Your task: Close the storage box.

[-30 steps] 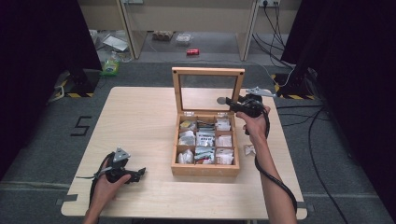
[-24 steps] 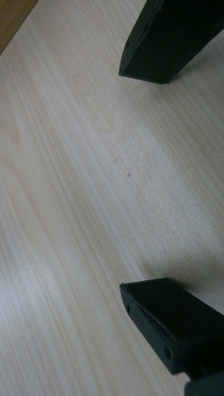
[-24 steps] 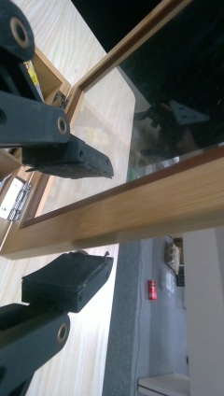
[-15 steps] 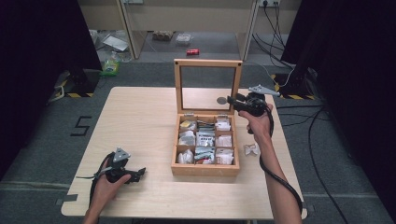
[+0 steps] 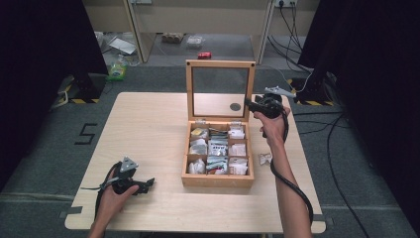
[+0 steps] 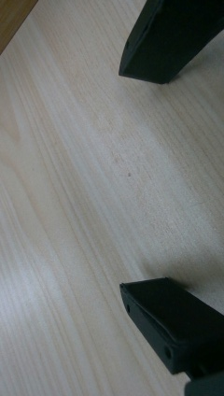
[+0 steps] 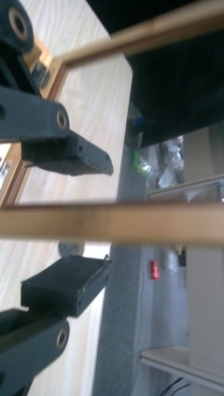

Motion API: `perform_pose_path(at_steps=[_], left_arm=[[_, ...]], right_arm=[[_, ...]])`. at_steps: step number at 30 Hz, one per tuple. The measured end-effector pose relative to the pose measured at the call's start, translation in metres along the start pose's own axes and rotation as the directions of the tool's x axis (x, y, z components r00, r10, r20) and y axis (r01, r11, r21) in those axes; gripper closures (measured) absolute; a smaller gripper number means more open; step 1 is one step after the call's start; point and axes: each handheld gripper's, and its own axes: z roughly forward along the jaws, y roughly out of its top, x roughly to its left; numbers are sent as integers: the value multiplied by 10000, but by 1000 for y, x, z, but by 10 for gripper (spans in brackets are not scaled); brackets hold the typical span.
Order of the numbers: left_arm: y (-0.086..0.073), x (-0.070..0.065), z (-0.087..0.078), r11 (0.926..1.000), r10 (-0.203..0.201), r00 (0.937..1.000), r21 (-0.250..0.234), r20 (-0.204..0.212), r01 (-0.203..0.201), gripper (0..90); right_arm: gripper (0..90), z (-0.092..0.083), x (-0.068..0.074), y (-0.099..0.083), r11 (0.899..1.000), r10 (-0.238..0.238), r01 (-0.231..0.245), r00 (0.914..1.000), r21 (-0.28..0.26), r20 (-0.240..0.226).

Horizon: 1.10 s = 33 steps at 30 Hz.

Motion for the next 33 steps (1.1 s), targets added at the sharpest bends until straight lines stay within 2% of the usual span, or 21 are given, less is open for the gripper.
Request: perform_pose_path(at_steps=[5, 7, 8, 10, 12, 17, 21, 22, 23, 24, 25, 26, 27, 28, 29, 31, 32, 33], left_arm=[[0, 0, 0, 10000, -6, 10000, -2, 1, 6, 0], [0, 0, 0, 10000, 0, 10000, 1, 0, 0, 0], [0, 0, 0, 10000, -9, 10000, 2, 0, 9, 0], [0, 0, 0, 10000, -10, 10000, 1, 0, 10, 0], [0, 0, 0, 10000, -9, 10000, 1, 1, 9, 0], [0, 0, 0, 10000, 3, 10000, -1, 0, -3, 0], [0, 0, 0, 10000, 2, 10000, 0, 0, -2, 0], [0, 0, 0, 10000, -1, 10000, -1, -3, 1, 0], [0, 0, 0, 10000, -28, 10000, -18, -4, 28, 0], [0, 0, 1, 10000, -47, 10000, -16, -20, 47, 0], [1, 0, 1, 10000, -67, 10000, -20, -19, 67, 0], [1, 0, 1, 10000, -67, 10000, -18, -21, 67, 0], [0, 0, 1, 10000, -65, 10000, -19, -22, 65, 0], [0, 0, 1, 10000, -63, 10000, -19, -23, 63, 0], [0, 0, 1, 10000, -63, 10000, -33, -18, 63, 0], [0, 0, 1, 10000, -64, 10000, -20, -21, 64, 0], [1, 0, 1, 10000, -65, 10000, -20, -18, 65, 0], [0, 0, 1, 10000, -65, 10000, -20, -17, 65, 0]], right_arm=[[453, 5, -1, 3, 9999, -141, 141, 9998, -50, -104], [450, 8, 0, 6, 9999, -149, 149, 9995, -4, -281], [438, 10, 3, 8, 9997, -211, 215, 9983, 71, -546], [419, 12, 6, 9, 9994, -331, 337, 9982, 118, -498], [433, 14, 11, 9, 9974, -693, 696, 9975, 208, -113], [478, 7, 9, 6, 9959, -901, 903, 9957, 56, -232], [494, -3, 8, 3, 9968, -783, 775, 9955, -183, -526], [499, -7, 7, 2, 9978, -605, 586, 9958, -306, -684], [657, -11, 6, 3, 9979, -538, 494, 9919, -411, -1146], [642, -14, 14, 5, 9973, -440, 280, 9675, -674, -2491], [628, -16, 21, 7, 9939, -997, 879, 9749, -673, -1992], [628, -16, 21, 7, 9939, -997, 879, 9749, -673, -1992], [631, -21, 32, 17, 9870, -1376, 1254, 9825, -1008, -1254], [619, -22, 32, 21, 9896, -1114, 1007, 9883, -1032, -1044], [619, -22, 32, 21, 9896, -1114, 1007, 9883, -1032, -1044], [594, -20, 27, 24, 9937, -939, 906, 9943, -656, -497], [561, -16, 20, 20, 9953, -941, 940, 9956, -232, -42], [542, -15, 17, 19, 9958, -909, 910, 9958, -127, 80]])
